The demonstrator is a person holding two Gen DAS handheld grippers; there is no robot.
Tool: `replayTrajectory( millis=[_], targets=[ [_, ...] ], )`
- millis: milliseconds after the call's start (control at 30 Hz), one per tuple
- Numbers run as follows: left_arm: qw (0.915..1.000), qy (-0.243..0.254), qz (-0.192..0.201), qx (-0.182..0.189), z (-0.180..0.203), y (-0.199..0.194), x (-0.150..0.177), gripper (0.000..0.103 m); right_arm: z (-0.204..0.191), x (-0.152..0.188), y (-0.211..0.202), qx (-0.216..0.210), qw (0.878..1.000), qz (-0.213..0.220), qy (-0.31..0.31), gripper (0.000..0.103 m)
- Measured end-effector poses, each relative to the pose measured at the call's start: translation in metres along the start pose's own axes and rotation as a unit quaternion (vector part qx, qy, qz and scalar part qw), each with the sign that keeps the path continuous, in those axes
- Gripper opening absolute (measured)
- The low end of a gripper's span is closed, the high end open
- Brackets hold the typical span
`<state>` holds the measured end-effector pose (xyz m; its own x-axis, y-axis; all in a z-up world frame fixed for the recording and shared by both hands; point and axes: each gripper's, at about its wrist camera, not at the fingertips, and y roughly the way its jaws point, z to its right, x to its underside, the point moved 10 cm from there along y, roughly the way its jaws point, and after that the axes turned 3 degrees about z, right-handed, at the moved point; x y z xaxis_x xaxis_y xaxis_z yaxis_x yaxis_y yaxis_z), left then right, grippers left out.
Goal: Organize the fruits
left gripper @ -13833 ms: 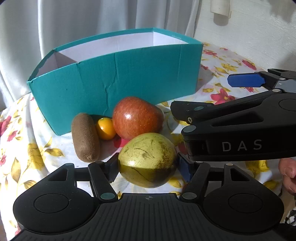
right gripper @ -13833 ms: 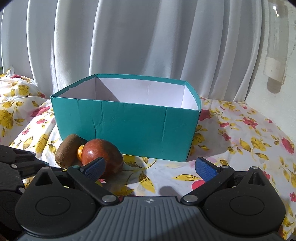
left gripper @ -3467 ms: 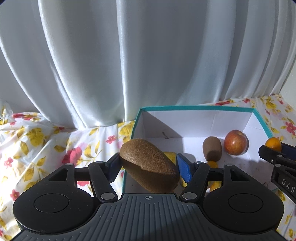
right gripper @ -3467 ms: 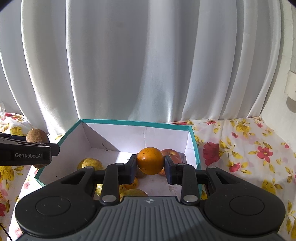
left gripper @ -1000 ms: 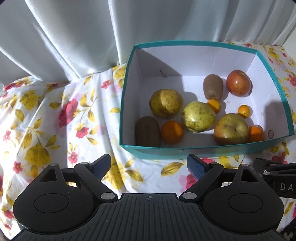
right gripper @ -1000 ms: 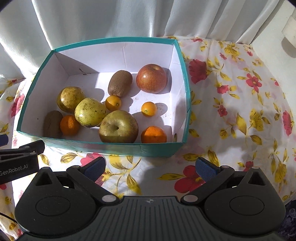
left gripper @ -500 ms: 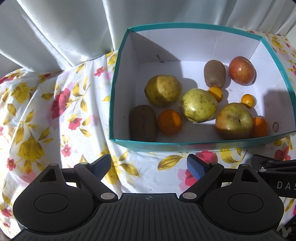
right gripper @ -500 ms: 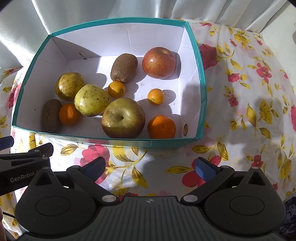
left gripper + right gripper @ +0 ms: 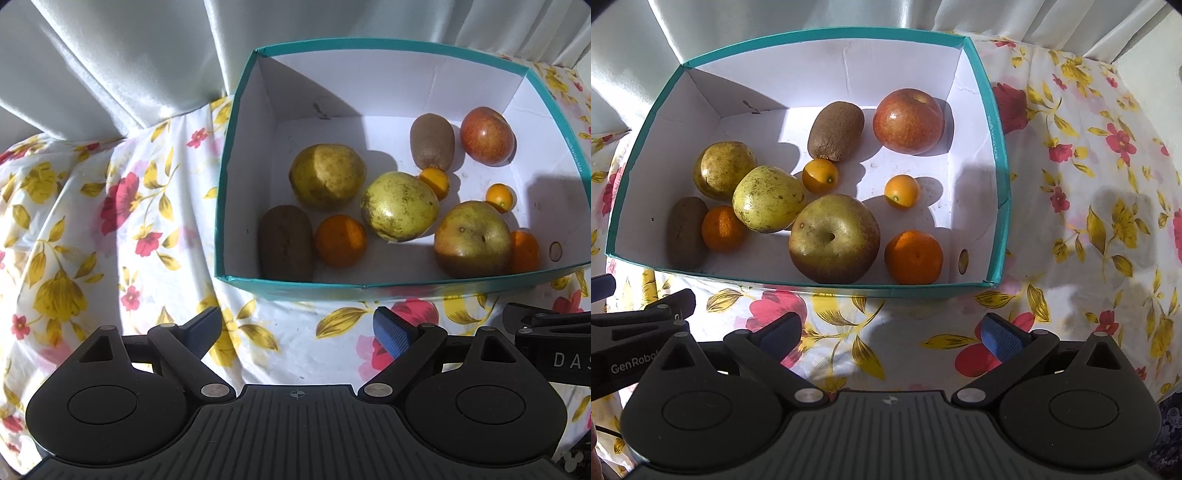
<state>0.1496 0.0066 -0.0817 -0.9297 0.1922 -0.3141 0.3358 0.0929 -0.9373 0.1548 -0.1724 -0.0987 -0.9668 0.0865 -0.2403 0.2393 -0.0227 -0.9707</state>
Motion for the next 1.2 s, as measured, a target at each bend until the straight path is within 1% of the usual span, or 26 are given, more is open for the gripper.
replayTrajectory(
  millis=[1200],
  targets=[
    [0.9999,0.002,-0.011,0.003,0.0022,0.0066,0.0007,0.093,0.0002,0.0008,0.0066,0.007,1.000,-0.010,-0.001,0.103]
  ],
)
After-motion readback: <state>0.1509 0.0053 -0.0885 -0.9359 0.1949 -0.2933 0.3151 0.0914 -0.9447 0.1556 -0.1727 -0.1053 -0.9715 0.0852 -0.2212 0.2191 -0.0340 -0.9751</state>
